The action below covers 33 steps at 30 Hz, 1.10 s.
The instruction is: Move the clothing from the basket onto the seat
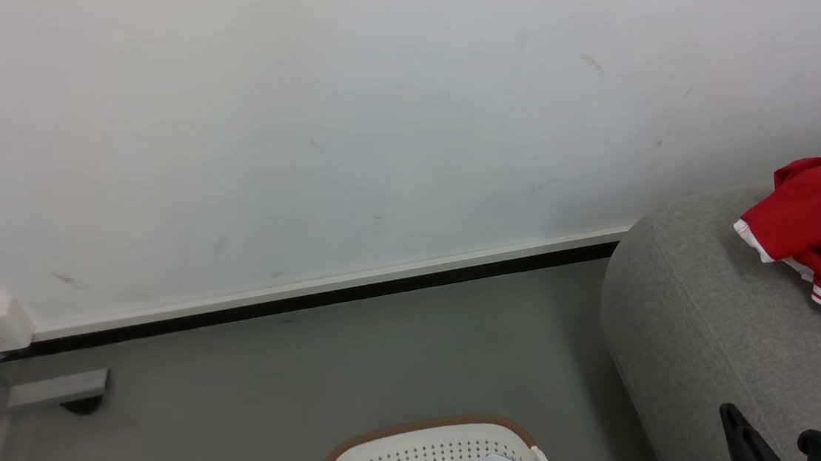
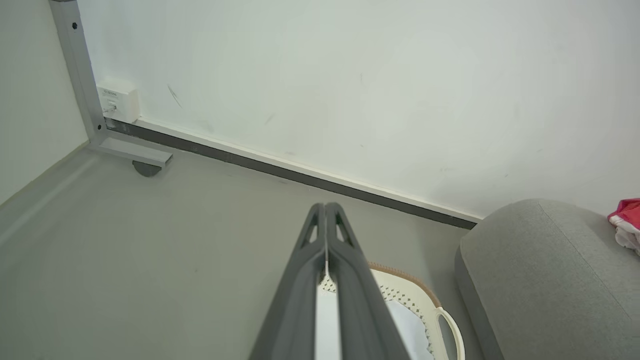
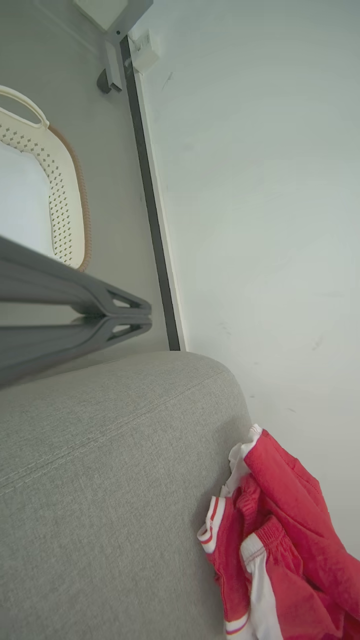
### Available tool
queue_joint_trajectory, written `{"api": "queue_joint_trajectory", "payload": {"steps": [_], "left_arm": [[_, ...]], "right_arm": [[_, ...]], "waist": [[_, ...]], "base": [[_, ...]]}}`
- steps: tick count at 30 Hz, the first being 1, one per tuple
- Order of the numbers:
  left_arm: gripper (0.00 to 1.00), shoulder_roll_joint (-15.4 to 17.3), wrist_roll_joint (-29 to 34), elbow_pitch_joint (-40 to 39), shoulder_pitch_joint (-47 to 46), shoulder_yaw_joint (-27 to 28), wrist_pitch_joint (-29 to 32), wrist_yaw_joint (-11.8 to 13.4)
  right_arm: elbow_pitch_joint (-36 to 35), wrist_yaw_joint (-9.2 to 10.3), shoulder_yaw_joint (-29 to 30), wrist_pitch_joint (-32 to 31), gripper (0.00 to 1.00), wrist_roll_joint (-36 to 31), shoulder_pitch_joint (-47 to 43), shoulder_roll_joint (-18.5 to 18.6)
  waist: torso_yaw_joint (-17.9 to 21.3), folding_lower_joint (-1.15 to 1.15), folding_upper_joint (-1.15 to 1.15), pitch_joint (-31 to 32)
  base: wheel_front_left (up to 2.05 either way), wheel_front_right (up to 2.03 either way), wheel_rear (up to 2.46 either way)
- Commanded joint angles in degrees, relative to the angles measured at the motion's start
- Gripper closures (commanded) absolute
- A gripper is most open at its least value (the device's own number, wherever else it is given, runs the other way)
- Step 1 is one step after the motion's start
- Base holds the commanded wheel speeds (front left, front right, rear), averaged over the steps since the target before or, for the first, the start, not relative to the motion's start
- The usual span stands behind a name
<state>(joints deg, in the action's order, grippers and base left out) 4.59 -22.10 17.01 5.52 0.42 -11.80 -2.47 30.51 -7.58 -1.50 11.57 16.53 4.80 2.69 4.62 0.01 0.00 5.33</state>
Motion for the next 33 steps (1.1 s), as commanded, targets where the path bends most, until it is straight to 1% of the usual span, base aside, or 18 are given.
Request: {"api": "queue_joint_trajectory", "payload": {"steps": [1,20,29,33], "left_arm": [[1.0,0.22,-3.18,-1.07,-1.9,0.53,0.61,-0.23],[1.0,-0.26,-20.32,-1.82,-4.4,1.82,4.96,-1.5],[1.0,-0.45,-27.23,-2.04,-5.47,2.42,6.78,-2.01],[1.0,-0.51,-29.46,-2.1,-5.84,2.59,7.39,-2.16]], "right_arm": [[-1.82,0.02,0.4,-0.62,1.0,3.43,1.33,0.17],[-5.91,0.04,2.15,-4.89,1.0,21.97,1.27,0.21],[-7.41,0.05,3.0,-6.71,1.0,29.45,1.38,0.22],[-7.93,0.05,3.25,-7.3,1.0,31.75,1.42,0.23]], "waist": [[-0.09,0.0,0.0,-0.1],[-0.85,0.0,0.0,-1.01],[-1.21,0.0,0.0,-1.44],[-1.33,0.0,0.0,-1.59]], "base": [[0.0,0.0,0.0],[0.0,0.0,0.0],[0.0,0.0,0.0],[0.0,0.0,0.0]]}}
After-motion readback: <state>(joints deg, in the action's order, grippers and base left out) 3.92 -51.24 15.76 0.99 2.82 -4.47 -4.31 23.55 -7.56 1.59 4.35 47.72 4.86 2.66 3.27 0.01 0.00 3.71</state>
